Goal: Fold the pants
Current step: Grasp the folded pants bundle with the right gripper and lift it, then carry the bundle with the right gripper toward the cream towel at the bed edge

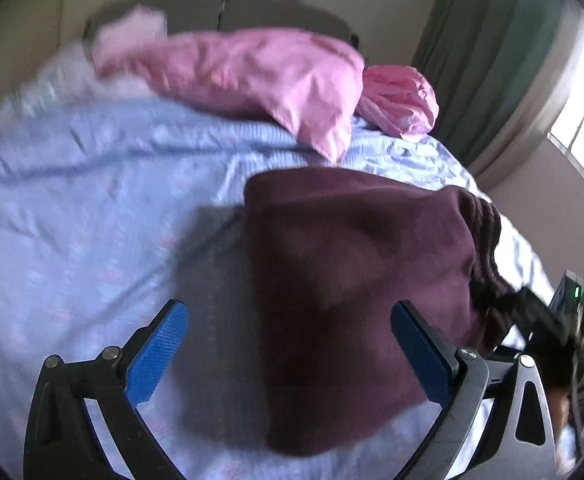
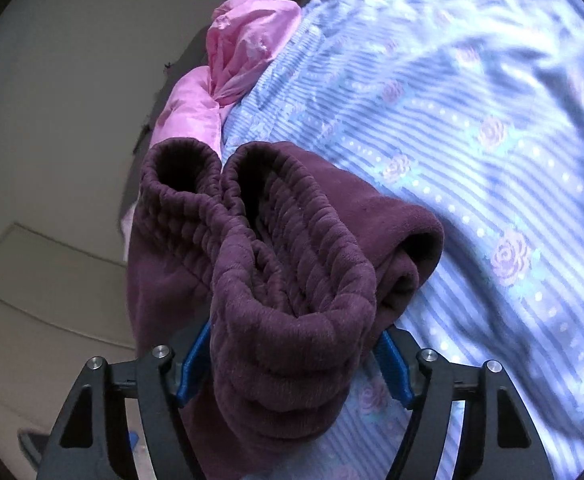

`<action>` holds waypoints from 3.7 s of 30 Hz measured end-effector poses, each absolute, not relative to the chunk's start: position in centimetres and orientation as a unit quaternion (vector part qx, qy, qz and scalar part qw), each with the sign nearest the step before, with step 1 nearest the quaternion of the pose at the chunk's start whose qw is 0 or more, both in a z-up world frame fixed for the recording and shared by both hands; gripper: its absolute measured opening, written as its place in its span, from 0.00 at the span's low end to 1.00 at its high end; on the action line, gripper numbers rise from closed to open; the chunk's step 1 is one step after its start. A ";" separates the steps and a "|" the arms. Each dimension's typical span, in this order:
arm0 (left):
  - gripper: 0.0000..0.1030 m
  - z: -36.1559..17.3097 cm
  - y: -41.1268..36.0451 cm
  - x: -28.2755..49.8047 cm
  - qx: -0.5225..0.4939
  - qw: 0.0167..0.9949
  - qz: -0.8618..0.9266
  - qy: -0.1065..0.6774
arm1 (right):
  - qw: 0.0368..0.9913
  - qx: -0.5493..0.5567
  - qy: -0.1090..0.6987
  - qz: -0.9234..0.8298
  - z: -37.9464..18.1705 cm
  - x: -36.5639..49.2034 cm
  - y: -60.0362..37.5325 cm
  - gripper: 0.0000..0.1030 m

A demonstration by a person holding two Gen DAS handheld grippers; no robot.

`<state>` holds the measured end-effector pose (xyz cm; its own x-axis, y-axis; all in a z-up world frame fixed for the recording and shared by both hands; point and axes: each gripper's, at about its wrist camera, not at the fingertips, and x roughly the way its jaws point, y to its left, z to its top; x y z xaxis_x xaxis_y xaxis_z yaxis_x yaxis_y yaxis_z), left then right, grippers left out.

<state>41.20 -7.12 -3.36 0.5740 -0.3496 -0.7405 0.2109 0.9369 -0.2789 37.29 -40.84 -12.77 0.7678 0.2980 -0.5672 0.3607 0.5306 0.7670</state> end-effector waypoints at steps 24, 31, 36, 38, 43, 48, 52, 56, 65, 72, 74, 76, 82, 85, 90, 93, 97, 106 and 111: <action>1.00 -12.3 -10.0 47.5 -0.198 0.757 -0.251 0.571 | 0.842 0.417 0.341 -0.027 -13.9 37.5 -40.4 0.67; 0.61 -9.7 -10.3 46.6 -0.210 0.779 -0.242 0.539 | 0.868 0.361 0.341 -0.011 -11.3 37.6 -39.7 0.61; 0.54 -8.0 -10.3 45.0 -0.185 0.808 -0.237 0.507 | 0.895 0.304 0.328 -0.004 -9.3 36.5 -38.6 0.58; 0.53 -7.1 -10.2 44.3 -0.175 0.818 -0.242 0.492 | 0.901 0.289 0.324 -0.002 -8.6 35.9 -38.3 0.57; 0.53 -4.1 -10.1 42.4 -0.150 0.835 -0.251 0.466 | 0.915 0.276 0.296 0.004 -6.0 33.6 -37.9 0.57; 0.53 -0.4 -8.6 40.3 -0.148 0.843 -0.260 0.447 | 0.922 0.272 0.275 0.023 -3.1 31.4 -36.9 0.57; 0.53 2.9 -7.3 38.7 -0.151 0.855 -0.271 0.415 | 0.930 0.262 0.256 0.031 0.2 29.4 -35.7 0.57; 0.53 6.4 -5.1 36.8 -0.149 0.871 -0.273 0.379 | 0.940 0.246 0.232 0.044 3.7 27.4 -33.7 0.57; 0.53 11.8 5.4 32.1 -0.154 0.904 -0.241 0.318 | 0.949 0.224 0.199 0.103 9.5 24.2 -25.5 0.57; 0.53 13.9 16.6 28.8 -0.137 0.931 -0.179 0.287 | 0.943 0.217 0.192 0.164 10.8 23.4 -16.0 0.57; 0.53 14.2 20.0 28.0 -0.132 0.937 -0.157 0.283 | 0.937 0.223 0.194 0.186 10.5 23.4 -12.6 0.57; 0.53 14.2 23.1 27.3 -0.128 0.940 -0.137 0.284 | 0.931 0.227 0.197 0.206 10.0 23.6 -9.4 0.57; 0.53 13.5 34.3 25.4 -0.111 0.949 -0.061 0.289 | 0.903 0.233 0.229 0.278 8.3 25.5 2.4 0.57; 0.53 12.5 40.0 25.6 -0.102 0.950 -0.027 0.295 | 0.892 0.224 0.241 0.310 7.5 26.9 7.9 0.57; 0.53 9.7 47.7 27.4 -0.115 0.946 0.003 0.304 | 0.880 0.211 0.262 0.335 5.8 29.1 15.7 0.57; 0.53 7.8 51.9 29.1 -0.114 0.941 0.022 0.318 | 0.878 0.196 0.270 0.343 4.6 29.6 20.2 0.57; 0.54 5.2 56.3 31.7 -0.115 0.934 0.059 0.334 | 0.877 0.168 0.283 0.349 2.6 30.2 25.8 0.57; 1.00 -7.3 60.6 33.8 -0.172 0.902 0.131 0.373 | 0.862 0.119 0.377 0.318 -6.3 32.1 30.2 0.64; 1.00 -5.3 58.5 32.7 -0.106 0.904 0.173 0.377 | 0.833 0.145 0.405 0.348 -6.8 34.0 29.4 0.81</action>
